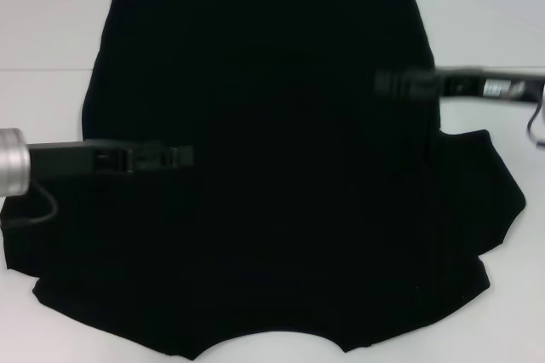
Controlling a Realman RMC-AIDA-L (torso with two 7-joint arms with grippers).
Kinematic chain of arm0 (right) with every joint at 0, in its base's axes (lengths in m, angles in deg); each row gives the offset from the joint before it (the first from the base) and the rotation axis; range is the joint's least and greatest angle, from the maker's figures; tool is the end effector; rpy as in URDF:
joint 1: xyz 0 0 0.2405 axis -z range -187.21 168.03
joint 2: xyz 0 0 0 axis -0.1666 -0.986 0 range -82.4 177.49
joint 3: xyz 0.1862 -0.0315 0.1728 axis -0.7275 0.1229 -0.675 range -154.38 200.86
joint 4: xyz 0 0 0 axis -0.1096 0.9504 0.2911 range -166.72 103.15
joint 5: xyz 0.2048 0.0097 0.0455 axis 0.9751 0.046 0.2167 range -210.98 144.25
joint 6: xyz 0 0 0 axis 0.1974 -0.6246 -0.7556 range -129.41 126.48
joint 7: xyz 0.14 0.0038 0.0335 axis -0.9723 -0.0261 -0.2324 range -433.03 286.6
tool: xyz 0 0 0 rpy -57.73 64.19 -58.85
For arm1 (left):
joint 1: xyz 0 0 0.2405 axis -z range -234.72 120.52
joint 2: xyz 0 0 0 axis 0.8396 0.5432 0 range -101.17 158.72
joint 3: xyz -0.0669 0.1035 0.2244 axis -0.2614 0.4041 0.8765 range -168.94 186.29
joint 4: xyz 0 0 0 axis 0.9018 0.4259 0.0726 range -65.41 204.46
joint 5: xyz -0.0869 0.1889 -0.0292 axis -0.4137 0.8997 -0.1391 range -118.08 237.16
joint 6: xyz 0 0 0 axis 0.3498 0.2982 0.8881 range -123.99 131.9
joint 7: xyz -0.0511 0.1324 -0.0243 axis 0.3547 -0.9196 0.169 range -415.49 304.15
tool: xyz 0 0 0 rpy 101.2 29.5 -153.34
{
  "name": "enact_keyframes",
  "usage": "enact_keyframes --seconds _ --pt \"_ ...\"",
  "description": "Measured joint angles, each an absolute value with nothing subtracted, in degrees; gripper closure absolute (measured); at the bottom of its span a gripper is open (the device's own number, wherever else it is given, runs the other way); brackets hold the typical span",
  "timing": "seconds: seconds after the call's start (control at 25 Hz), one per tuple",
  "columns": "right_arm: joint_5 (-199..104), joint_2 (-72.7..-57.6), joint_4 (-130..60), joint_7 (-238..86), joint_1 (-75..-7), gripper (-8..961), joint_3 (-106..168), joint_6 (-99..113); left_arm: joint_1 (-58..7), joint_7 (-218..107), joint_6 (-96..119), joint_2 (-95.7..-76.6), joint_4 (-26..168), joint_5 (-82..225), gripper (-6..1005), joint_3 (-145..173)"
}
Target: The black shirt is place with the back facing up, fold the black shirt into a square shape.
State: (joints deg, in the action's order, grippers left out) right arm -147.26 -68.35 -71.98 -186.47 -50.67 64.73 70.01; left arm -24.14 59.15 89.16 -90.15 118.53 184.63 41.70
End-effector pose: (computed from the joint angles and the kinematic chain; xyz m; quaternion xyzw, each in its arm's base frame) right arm 0.2185 0.4224 0.0361 -0.8571 0.4007 0.2510 0.2045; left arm -0.2661 0.3636 0.0434 -0.8549 -0.4429 -0.2098 0.1702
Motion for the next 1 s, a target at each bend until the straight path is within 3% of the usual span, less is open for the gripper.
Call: enact_keyframes --seconds 0.2,0.36,0.6,0.8,1.0 --pt "-147.1 -65.32 -72.5 -200.6 -53.7 76 63.7 65.5 -24.8 68.7 91.2 -89.62 121.3 189.7 208 37.7" --pt "-147.1 -64.75 -72.6 -203.5 -53.9 76 63.1 63.6 -25.5 72.6 91.3 -89.23 120.7 191.2 211 32.0" --pt "-147.2 -64.49 -72.0 -205.2 -53.3 76 62.3 61.0 -27.8 75.2 91.8 -88.33 120.7 193.7 318 21.1" --pt "-147.4 -64.48 -71.8 -205.3 -53.1 76 61.9 60.9 -28.5 76.5 93.2 -87.94 121.0 198.6 514 17.9" --pt "-147.4 -64.44 -71.8 -205.4 -53.1 75 62.0 60.9 -28.5 78.3 92.9 -87.97 120.8 201.9 513 17.7"
